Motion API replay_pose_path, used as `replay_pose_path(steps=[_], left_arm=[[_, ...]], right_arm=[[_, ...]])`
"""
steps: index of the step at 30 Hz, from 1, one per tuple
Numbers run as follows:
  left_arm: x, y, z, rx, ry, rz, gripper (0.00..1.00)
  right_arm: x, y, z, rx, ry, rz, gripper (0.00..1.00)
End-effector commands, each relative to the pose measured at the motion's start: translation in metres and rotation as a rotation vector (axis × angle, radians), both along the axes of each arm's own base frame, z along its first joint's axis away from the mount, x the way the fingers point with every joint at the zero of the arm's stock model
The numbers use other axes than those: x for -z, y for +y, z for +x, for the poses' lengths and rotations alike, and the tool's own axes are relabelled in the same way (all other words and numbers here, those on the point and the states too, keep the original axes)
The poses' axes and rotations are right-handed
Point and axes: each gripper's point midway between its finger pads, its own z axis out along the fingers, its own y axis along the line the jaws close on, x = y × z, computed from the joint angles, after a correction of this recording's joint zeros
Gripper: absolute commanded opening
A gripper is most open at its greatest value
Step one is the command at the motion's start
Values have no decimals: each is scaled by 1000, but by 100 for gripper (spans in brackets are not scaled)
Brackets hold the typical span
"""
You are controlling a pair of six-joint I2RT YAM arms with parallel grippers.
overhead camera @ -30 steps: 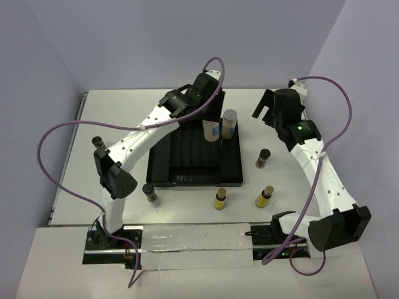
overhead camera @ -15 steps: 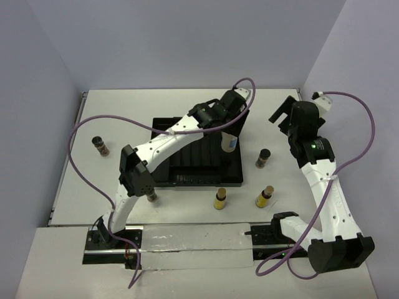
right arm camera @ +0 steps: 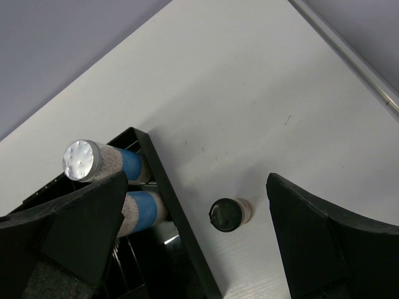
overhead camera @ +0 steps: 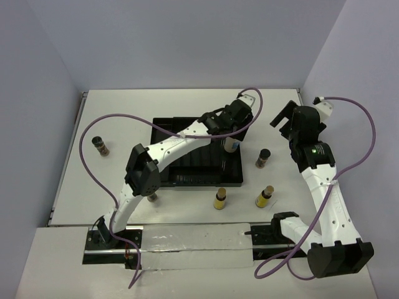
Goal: Organize the condiment bottles
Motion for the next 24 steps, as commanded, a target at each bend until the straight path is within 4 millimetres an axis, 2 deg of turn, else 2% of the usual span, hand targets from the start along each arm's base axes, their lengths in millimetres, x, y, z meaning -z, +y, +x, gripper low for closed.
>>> replay_pose_path(steps=[1, 2, 4, 7, 8, 9, 10, 13, 16, 17, 18, 19, 24], left_arm=[[-4, -9, 14, -43, -66, -52, 10], [0, -9, 14, -46, -64, -46, 12], [8, -7, 12, -47, -53, -30, 29], [14, -5, 9, -38, -43, -22, 75], [14, -5, 8, -37, -43, -24, 87], [11, -3, 7, -37, -42, -25, 92], [8, -1, 6, -39, -42, -24, 96], [-4, 8, 2, -56, -46, -18, 97], [-44, 19, -5, -69, -68, -65, 97], [-49, 20, -7, -71, -69, -73, 97], [-71, 27, -12, -74, -82, -102, 97], [-83, 33, -16, -77, -90, -120, 97], [-122, 68, -30, -123, -128, -165, 97]], right_arm=[[5, -1, -7, -3, 0, 4, 100], [8, -1, -8, -5, 5, 7, 100], [18, 0, -11, -2, 28, 12, 100], [33, 3, -15, -15, 57, 25, 100], [37, 4, -16, -22, 64, 28, 100], [43, 6, -18, -33, 74, 30, 100], [49, 7, -19, -43, 86, 32, 100], [65, 11, -24, -64, 126, 36, 100], [78, 16, -27, -94, 153, 46, 98], [79, 17, -27, -96, 157, 47, 97], [87, 19, -28, -109, 175, 49, 95], [91, 20, -28, -118, 188, 50, 94], [114, 23, -26, -141, 258, 47, 90]])
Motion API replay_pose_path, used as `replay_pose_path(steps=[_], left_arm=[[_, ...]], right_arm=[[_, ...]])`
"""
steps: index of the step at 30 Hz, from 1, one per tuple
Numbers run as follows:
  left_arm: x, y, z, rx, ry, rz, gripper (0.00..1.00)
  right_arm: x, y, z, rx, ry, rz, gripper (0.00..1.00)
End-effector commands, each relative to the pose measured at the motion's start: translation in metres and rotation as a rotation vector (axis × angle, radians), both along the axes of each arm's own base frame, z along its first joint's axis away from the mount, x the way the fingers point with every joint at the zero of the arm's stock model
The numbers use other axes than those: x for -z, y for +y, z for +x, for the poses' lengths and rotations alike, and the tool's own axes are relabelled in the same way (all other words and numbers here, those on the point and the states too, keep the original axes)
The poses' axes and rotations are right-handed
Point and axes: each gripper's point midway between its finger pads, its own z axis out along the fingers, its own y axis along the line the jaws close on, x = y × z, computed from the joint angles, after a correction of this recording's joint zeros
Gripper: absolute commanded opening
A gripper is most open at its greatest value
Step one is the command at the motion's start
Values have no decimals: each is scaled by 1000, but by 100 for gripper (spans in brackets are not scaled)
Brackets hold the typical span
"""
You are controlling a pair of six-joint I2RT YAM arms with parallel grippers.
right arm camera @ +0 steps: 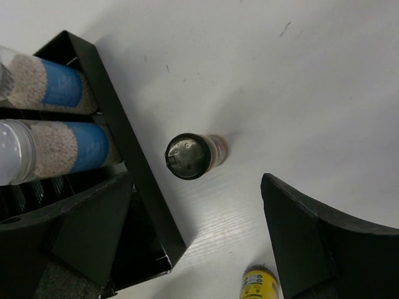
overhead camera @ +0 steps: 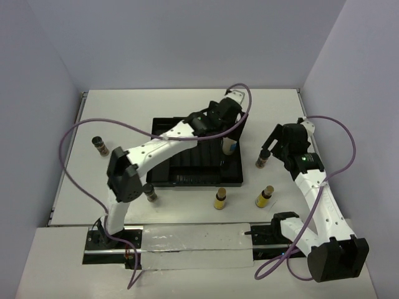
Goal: Organize the condiment bottles
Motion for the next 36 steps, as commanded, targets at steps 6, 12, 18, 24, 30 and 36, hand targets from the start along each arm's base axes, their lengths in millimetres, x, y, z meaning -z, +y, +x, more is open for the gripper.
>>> replay_pose_path(steps=[6, 12, 18, 24, 30, 36], left_arm=[[-99, 80, -22, -174, -129, -127, 97], [-87, 118, -11, -263, -111, -157, 97], [-75, 140, -3, -327, -95, -150, 97], [-70, 140, -2, -331, -89, -143, 97], [-65, 138, -1, -328, -75, -135, 96], [-63, 137, -1, -324, -71, -132, 96]], right_arm=[[27, 9, 16, -81, 66, -10, 85], [43, 8, 28, -93, 128, -30, 80], [61, 12, 32, -116, 174, -23, 76], [67, 15, 34, -130, 179, -13, 69], [67, 13, 36, -128, 179, -20, 58], [67, 11, 38, -123, 186, -31, 55]])
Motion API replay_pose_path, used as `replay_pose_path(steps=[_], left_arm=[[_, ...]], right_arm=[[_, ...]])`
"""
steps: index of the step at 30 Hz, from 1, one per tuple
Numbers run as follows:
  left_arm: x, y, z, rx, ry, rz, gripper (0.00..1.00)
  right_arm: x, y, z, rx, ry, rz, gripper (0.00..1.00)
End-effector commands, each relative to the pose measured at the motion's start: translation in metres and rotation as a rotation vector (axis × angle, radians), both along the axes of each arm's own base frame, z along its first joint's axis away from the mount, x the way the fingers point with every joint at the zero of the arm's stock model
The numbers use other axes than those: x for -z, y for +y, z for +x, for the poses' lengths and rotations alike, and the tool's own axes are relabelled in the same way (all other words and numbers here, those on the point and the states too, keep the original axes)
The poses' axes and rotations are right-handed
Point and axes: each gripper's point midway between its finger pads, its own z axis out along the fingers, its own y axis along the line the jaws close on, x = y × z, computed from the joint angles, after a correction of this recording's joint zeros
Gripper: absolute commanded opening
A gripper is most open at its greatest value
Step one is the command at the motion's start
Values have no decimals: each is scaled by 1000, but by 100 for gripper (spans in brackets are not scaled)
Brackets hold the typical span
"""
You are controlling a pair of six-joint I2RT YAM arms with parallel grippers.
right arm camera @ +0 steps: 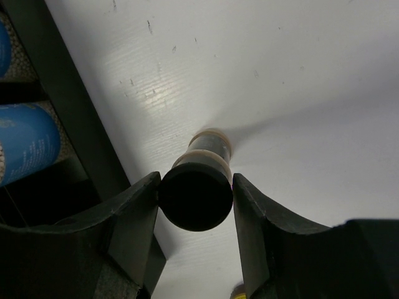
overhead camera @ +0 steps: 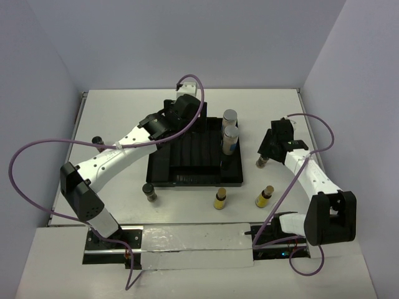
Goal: Organize the condiment bottles
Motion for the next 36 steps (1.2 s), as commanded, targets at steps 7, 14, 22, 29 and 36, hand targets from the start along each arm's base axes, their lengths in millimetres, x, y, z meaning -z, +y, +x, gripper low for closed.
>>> replay_pose_path(steps=[7, 14, 22, 29, 36], left_arm=[[-16, 1, 3, -19, -38, -36, 97], [-2, 36, 23, -81, 22, -91, 96], [-11, 144, 36, -325, 10, -161, 96], [-14, 228, 24, -537, 8, -192, 96], [-13, 253, 17, -598, 11, -210, 96]], right_arm=[[-35, -3, 15, 0, -95, -32, 19], [-108, 1, 8, -30, -223, -57, 9], [-191, 58, -6, -232, -359, -50, 9], [-218, 174, -21, -530, -391, 34, 9], [-192, 273, -25, -729, -325, 39, 9]])
